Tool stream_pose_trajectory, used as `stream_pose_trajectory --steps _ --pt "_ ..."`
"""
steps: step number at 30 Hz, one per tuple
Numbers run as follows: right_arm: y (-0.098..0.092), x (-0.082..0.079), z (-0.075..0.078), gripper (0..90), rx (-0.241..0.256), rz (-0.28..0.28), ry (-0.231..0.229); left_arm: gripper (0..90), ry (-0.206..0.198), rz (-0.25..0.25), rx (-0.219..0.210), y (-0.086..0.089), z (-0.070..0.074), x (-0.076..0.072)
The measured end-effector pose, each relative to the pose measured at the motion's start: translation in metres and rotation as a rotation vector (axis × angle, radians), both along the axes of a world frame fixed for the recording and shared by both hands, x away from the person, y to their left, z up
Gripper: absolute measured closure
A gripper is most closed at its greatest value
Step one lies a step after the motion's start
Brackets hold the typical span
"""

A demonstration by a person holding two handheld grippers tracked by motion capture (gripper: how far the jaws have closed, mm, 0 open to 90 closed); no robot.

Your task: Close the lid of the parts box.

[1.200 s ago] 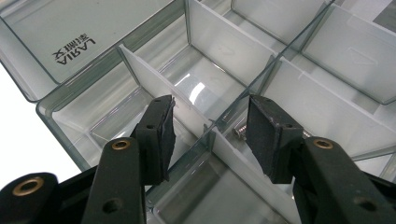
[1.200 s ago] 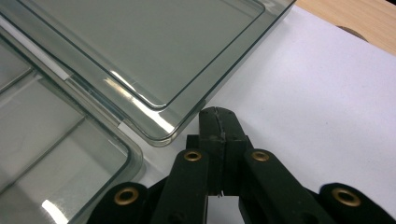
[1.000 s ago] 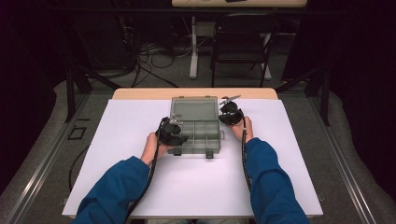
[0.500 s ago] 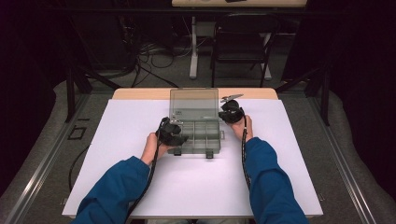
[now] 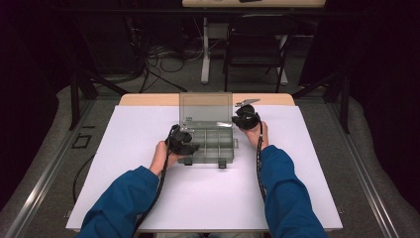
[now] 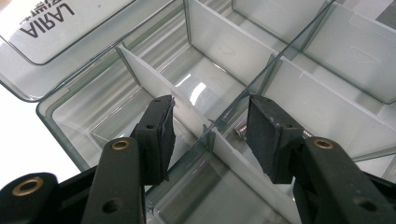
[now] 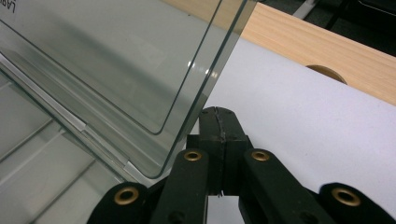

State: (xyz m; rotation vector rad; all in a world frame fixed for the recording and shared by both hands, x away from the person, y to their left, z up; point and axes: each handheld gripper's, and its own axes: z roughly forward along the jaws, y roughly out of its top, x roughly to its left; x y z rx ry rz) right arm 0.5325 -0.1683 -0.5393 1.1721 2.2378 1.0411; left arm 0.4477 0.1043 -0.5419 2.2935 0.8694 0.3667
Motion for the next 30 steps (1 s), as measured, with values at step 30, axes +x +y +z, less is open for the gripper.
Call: stream_pose_trajectory --steps 30 --pt "-0.004 -0.008 0.016 90.0 0.058 0.01 -0.066 51.4 -0.002 0.005 0.002 -0.001 0.0 0.0"
